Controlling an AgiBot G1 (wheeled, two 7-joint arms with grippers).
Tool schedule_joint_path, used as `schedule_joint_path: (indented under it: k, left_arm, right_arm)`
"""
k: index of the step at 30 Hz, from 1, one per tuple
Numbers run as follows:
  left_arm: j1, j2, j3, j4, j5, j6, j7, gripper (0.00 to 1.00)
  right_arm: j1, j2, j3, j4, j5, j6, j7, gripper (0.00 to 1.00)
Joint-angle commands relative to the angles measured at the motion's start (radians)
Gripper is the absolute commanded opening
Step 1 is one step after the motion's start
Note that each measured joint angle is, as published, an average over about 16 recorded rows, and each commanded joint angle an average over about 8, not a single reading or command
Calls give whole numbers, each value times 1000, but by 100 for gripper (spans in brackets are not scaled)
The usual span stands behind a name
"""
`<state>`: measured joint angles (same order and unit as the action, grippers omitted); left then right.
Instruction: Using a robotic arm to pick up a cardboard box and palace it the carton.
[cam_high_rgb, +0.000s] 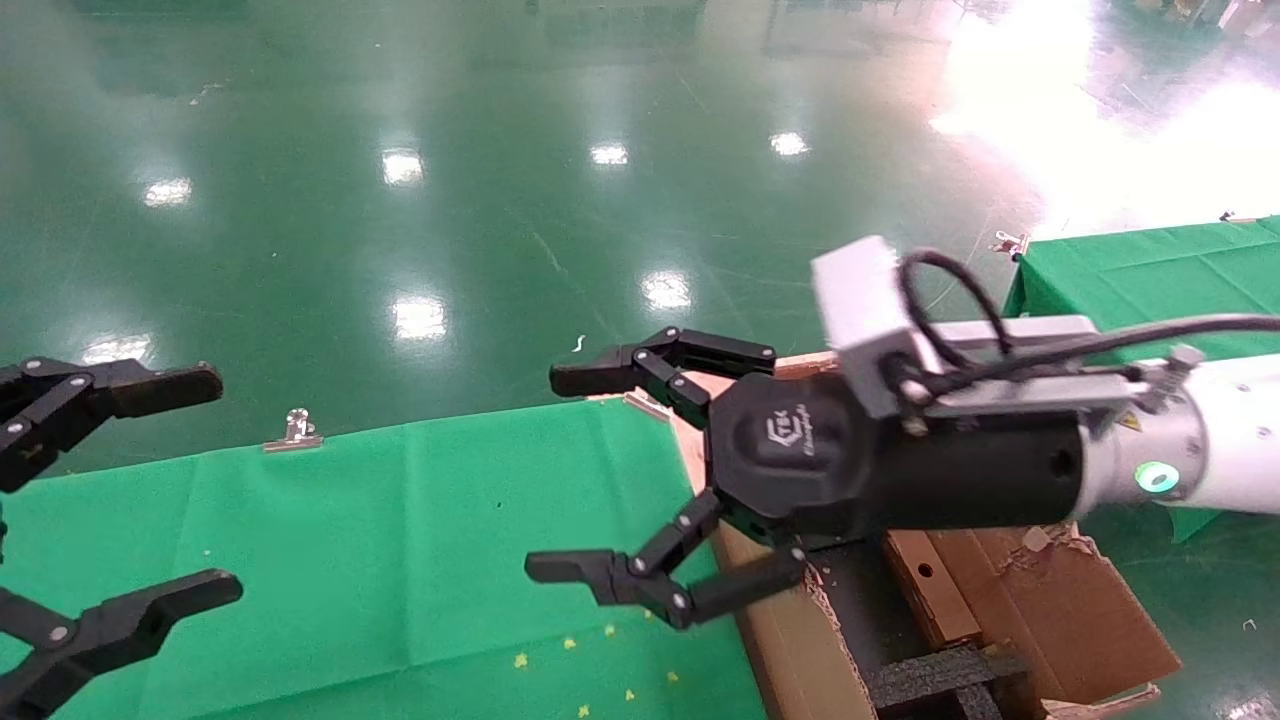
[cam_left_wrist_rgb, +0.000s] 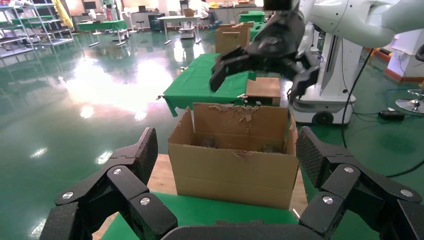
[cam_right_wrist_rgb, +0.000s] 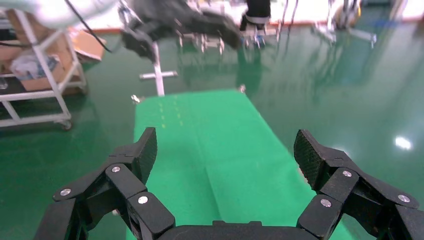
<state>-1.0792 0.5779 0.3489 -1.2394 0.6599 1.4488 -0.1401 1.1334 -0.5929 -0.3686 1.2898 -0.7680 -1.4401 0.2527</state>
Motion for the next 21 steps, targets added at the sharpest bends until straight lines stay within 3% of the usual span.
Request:
schedule_joint_path:
  k: [1,9,21]
  left_arm:
    - [0,0,0,0,0,0,0,100]
    - [0,0,0,0,0,0,0,100]
    - [0,0,0,0,0,0,0,100]
  right_arm:
    - [-29,-9,44,-3,18,-27,-33,100]
    - [-88,-27,135,-9,57,-82,-86,100]
    - [-71,-23,108,-7,46,-67,-72,100]
